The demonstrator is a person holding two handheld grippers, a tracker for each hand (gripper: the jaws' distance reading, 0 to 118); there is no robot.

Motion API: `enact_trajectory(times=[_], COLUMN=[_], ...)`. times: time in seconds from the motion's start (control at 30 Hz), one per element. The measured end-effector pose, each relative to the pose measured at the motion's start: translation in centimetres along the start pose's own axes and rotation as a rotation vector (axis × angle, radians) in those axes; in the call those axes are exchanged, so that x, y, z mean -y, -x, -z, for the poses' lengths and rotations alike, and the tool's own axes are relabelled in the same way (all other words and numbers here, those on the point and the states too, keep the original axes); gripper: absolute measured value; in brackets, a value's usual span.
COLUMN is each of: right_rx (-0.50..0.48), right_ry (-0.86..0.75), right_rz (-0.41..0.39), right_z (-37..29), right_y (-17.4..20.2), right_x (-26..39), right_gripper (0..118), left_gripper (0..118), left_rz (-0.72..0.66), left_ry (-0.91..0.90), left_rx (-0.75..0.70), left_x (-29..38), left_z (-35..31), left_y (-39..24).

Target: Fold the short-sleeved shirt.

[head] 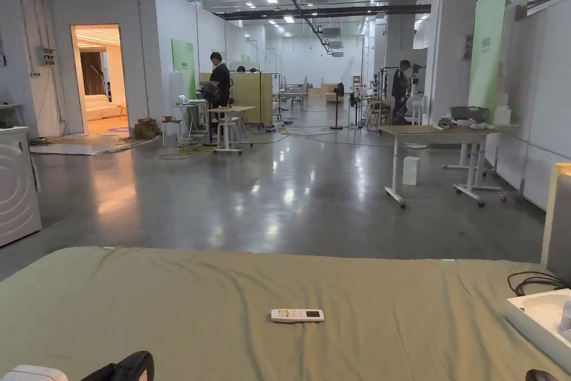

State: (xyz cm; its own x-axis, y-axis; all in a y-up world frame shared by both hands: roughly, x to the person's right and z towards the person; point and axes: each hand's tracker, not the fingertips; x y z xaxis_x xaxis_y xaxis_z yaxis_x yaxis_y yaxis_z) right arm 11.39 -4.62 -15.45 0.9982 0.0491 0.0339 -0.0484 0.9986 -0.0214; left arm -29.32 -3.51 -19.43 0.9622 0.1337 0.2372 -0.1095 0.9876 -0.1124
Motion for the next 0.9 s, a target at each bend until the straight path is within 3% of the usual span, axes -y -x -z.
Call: enact_trajectory(times=[0.23, 0.47, 0.57, 0.7, 0.9], right_rx=[-0.015, -0.023, -0.035, -0.065, -0.107], right_ry=[-0.004, 0.005, 0.006, 0.013, 0.095], right_rz=[0.008, -0.056, -0.063, -0.053, -0.028], right_z=[-0.1, -0.4, -0.8, -1.0, 0.8], right_y=[0.6, 1.4, 1.3, 1.0, 1.0], right_x=[-0.1, 0.6, 1.0, 2.3, 5.4], right_gripper=[0, 0, 0, 0, 0], left_gripper=[1, 5, 29, 92, 96], left_rz=[0.046, 0.064, 0.033, 0.036, 0.007], left_ry=[-0.008, 0.018, 0.042, 0.111, 0.293], left_rx=[-0.012, -0.020, -0.082, -0.178, -0.269], left_x=[-0.1, 0.1, -0.2, -0.5, 1.2], left_z=[-0.4, -0.5, -0.8, -1.2, 1.7], left_y=[-0.3, 0.9, 3.1, 6.9, 13.7])
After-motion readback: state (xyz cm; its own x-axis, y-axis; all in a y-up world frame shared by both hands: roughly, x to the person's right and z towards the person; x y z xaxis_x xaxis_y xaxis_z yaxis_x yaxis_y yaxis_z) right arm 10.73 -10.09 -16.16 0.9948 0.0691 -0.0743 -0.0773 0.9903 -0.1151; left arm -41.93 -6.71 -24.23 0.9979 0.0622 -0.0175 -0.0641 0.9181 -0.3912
